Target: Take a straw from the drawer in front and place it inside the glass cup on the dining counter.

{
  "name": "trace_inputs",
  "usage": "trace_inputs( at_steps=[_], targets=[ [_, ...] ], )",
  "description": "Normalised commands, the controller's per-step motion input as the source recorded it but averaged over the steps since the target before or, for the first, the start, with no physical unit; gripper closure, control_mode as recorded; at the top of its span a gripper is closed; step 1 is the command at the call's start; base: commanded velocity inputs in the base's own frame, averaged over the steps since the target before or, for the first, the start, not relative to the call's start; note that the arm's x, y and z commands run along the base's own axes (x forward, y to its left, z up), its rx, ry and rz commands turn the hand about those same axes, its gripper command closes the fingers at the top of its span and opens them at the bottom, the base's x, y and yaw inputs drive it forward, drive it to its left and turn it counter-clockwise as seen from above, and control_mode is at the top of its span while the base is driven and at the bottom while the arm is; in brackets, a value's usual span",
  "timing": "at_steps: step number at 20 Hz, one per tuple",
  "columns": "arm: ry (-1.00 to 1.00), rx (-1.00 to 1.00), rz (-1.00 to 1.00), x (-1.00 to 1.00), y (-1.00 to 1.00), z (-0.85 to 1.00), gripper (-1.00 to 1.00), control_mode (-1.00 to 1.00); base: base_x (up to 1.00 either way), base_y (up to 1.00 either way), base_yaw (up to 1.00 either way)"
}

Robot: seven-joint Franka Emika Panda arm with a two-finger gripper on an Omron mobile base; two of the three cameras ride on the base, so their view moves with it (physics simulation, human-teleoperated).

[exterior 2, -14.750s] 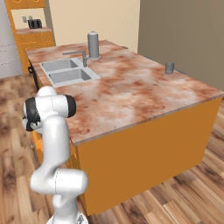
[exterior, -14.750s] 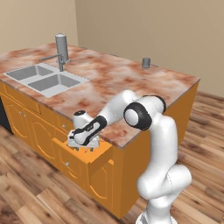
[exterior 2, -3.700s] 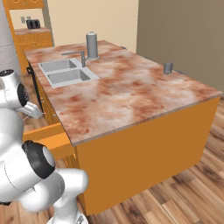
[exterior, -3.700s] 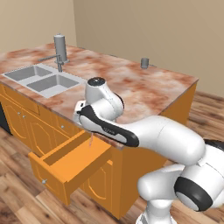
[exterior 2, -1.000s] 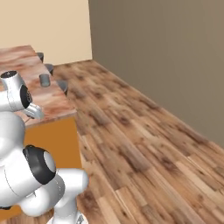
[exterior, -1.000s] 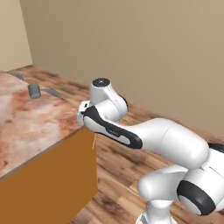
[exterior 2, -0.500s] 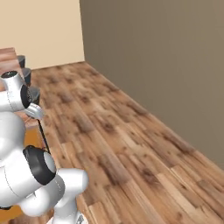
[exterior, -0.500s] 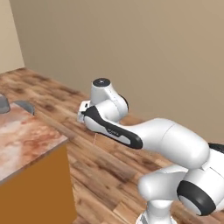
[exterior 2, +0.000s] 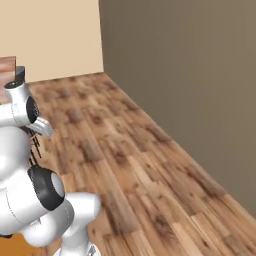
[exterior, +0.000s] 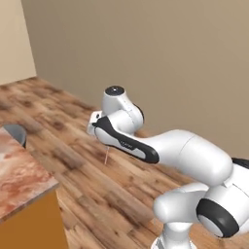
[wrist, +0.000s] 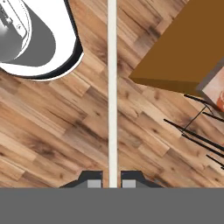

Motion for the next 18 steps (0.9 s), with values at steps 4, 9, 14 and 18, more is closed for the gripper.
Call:
trace_inputs(
  at_steps=[4, 9, 14, 18],
  targets=[
    [0.0, 0.0, 0.0, 0.0, 0.0, 0.0, 1.0, 1.0, 0.65, -0.11, 0.32],
    [0.0, 0.0, 0.0, 0.0, 0.0, 0.0, 1.0, 1.0, 0.65, -0.18, 0.42],
    [0.0, 0.0, 0.0, 0.0, 0.0, 0.0, 1.0, 1.0, 0.75, -0.3, 0.44],
    [0.0, 0.0, 0.0, 0.0, 0.0, 0.0, 1.0, 1.0, 0.68, -0.3, 0.47]
  ],
)
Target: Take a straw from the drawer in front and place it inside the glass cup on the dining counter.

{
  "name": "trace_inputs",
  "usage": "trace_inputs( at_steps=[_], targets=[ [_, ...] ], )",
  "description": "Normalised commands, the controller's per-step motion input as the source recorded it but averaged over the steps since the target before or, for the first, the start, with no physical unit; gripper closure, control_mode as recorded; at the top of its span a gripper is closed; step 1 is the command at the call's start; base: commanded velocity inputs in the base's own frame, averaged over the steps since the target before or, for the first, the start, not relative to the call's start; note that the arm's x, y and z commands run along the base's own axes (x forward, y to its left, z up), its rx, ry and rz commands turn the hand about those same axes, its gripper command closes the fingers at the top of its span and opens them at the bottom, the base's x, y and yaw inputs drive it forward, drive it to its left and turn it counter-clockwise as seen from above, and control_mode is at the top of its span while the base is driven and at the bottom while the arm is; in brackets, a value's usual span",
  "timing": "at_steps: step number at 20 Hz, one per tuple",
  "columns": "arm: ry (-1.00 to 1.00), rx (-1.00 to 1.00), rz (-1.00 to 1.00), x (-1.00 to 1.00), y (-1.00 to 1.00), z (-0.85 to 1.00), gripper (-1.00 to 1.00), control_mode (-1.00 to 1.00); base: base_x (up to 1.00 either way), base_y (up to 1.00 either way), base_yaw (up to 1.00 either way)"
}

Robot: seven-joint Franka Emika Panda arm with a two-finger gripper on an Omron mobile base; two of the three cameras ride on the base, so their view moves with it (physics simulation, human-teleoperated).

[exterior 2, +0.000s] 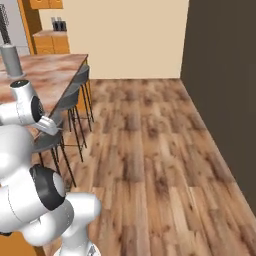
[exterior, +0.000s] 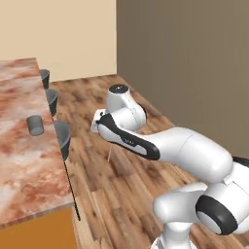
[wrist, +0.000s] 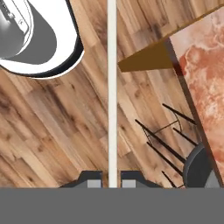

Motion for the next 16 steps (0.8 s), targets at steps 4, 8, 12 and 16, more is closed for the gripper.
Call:
trace_inputs(
  at_steps=[4, 8, 12, 16],
  targets=[
    [0.0, 0.0, 0.0, 0.0, 0.0, 0.0, 1.0, 1.0, 0.52, -0.19, 0.5],
    [0.0, 0.0, 0.0, 0.0, 0.0, 0.0, 1.0, 1.0, 0.58, -0.15, 0.5],
    [0.0, 0.0, 0.0, 0.0, 0.0, 0.0, 1.0, 1.0, 0.61, -0.34, 0.49],
    [0.0, 0.0, 0.0, 0.0, 0.0, 0.0, 1.0, 1.0, 0.59, -0.42, 0.47]
  ],
)
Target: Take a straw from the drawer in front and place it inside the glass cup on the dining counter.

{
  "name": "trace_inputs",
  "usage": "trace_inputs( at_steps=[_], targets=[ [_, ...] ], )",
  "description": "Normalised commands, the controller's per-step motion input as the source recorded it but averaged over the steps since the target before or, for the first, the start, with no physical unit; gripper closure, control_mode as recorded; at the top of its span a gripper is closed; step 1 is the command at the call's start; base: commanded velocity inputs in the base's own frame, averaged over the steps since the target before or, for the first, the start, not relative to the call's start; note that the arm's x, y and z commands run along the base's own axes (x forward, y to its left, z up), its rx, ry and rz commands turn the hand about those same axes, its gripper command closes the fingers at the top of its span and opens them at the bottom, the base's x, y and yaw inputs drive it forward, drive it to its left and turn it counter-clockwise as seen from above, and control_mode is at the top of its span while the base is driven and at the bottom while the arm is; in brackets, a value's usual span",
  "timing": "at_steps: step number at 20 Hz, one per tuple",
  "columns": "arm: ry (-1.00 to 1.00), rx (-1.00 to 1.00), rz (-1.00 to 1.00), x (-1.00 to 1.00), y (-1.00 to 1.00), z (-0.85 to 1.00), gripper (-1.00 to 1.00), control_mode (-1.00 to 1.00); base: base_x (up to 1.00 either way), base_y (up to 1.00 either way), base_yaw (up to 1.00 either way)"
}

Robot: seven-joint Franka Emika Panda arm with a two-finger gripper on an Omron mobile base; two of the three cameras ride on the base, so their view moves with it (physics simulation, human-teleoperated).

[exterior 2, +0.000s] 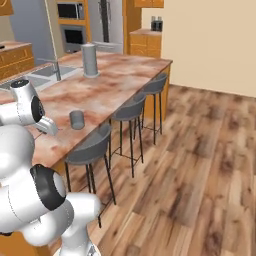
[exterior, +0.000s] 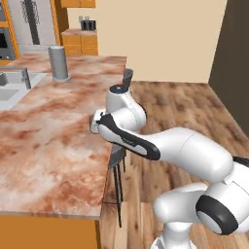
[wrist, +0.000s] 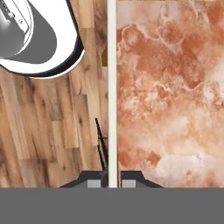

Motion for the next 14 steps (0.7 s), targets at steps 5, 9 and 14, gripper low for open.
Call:
trace_inputs(
  at_steps=[5, 9, 14],
  targets=[
    [0.0, 0.0, 0.0, 0.0, 0.0, 0.0, 1.0, 1.0, 0.51, -0.39, 0.47],
    [0.0, 0.0, 0.0, 0.0, 0.0, 0.0, 1.0, 1.0, 0.34, -0.38, 0.45],
    [0.0, 0.0, 0.0, 0.0, 0.0, 0.0, 1.0, 1.0, 0.2, -0.35, 0.28]
  ],
)
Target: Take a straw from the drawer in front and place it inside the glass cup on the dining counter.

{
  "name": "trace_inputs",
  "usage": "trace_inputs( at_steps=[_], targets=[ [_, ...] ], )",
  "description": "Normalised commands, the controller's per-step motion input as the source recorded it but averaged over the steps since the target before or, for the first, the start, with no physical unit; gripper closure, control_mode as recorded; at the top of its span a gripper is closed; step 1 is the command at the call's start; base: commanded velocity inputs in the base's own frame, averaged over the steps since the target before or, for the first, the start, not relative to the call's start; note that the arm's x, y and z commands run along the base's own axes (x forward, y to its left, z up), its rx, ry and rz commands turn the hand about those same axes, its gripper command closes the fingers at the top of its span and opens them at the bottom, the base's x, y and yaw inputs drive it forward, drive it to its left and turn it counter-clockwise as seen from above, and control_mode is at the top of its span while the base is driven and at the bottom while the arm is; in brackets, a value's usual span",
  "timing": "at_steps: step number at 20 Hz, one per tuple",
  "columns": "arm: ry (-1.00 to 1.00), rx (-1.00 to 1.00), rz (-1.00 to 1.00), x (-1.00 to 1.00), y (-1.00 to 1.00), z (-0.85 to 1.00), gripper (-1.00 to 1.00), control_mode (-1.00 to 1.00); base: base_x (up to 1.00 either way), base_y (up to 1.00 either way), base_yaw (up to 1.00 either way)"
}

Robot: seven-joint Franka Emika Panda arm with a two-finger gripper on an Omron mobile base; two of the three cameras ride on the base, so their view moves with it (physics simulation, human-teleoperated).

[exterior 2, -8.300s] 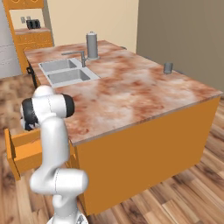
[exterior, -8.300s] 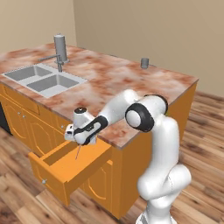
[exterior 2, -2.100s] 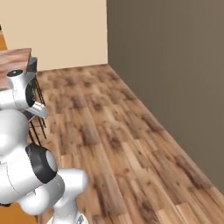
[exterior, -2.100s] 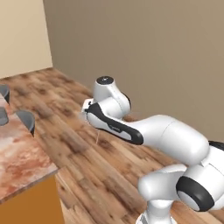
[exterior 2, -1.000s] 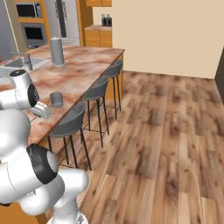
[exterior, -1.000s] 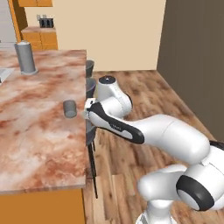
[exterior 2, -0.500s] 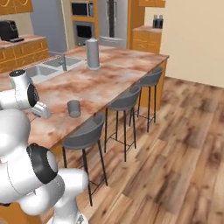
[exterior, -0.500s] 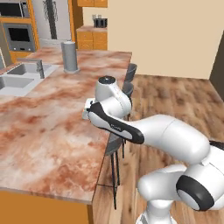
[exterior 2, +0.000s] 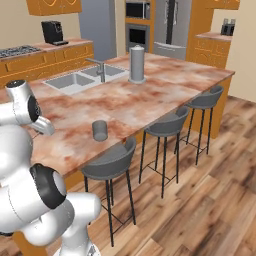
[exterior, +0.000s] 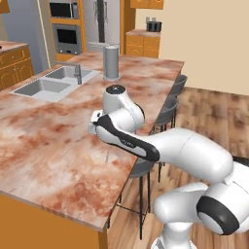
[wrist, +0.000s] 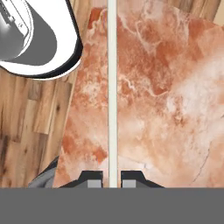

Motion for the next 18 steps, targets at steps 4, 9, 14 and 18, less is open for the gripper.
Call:
trace_inputs(
  at_steps=[4, 9, 14, 18],
  targets=[
    [0.18, 0.1, 0.1, 0.42, -0.17, -0.05, 1.0, -1.0, 0.0, 0.0, 0.0],
    [0.05, 0.1, 0.11, 0.42, -0.55, 0.38, 1.0, -1.0, 0.0, 0.0, 0.0],
    [-0.06, 0.02, 0.08, 0.56, -0.8, 0.5, 1.0, -1.0, 0.0, 0.0, 0.0],
    [-0.17, 0.0, 0.12, 0.58, -0.74, 0.2, 1.0, -1.0, 0.0, 0.0, 0.0]
  ],
)
